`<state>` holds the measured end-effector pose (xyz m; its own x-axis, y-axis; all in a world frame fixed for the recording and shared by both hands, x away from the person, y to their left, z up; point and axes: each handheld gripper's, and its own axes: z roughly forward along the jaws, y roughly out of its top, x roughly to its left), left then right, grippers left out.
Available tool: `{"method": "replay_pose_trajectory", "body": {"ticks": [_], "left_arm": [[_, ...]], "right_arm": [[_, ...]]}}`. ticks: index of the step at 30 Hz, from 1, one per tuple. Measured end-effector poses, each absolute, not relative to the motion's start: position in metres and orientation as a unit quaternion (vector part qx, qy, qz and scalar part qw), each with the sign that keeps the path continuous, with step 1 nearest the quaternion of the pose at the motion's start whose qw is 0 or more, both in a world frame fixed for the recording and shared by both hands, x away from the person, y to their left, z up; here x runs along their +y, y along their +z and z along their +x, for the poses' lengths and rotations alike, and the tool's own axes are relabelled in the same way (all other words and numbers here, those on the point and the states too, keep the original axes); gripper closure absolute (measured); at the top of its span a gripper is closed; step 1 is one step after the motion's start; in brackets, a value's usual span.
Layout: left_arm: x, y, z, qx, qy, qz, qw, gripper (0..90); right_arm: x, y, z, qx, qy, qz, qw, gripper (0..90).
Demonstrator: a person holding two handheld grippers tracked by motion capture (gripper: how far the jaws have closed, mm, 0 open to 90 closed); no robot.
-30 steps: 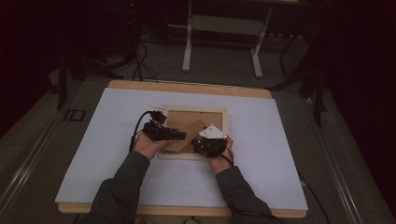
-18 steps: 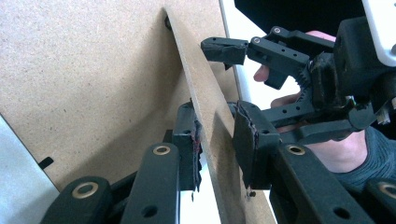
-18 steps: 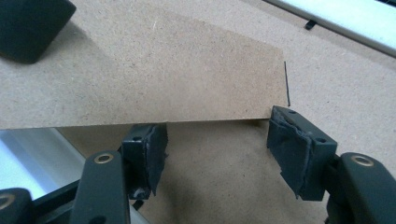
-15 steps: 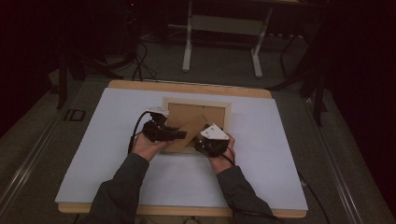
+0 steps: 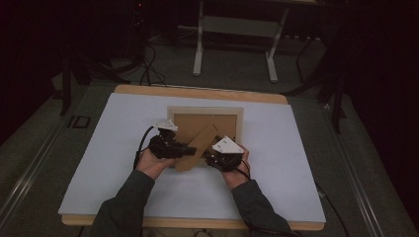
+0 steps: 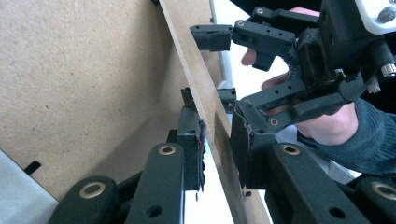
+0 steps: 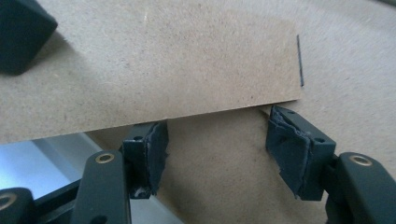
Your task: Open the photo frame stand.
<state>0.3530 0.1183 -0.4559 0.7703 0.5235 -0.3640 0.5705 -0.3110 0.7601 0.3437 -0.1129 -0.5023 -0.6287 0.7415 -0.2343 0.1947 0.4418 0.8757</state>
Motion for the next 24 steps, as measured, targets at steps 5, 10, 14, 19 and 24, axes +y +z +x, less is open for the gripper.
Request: {"method": "replay_pose_trajectory", "body": {"ticks": [5,10,14,19,24], "left_arm": [[0.116,-0.455,0.345,0.329,-0.024,0.813,0.480,77.3],[0.113,-0.456,0.336,0.321,-0.022,0.817,0.478,78.5],[0.111,-0.456,0.329,0.314,-0.018,0.824,0.472,79.2],[0.108,-0.458,0.319,0.307,-0.011,0.829,0.468,80.1],[0.107,-0.462,0.312,0.298,-0.008,0.835,0.462,81.6]], "right_arm": [[-0.115,-0.503,0.337,0.788,0.444,0.295,0.309,38.1],[-0.118,-0.503,0.330,0.787,0.448,0.291,0.309,38.1],[-0.121,-0.504,0.324,0.786,0.453,0.290,0.306,38.2],[-0.123,-0.506,0.317,0.785,0.459,0.287,0.301,38.2],[-0.127,-0.508,0.311,0.789,0.461,0.282,0.292,39.6]]}}
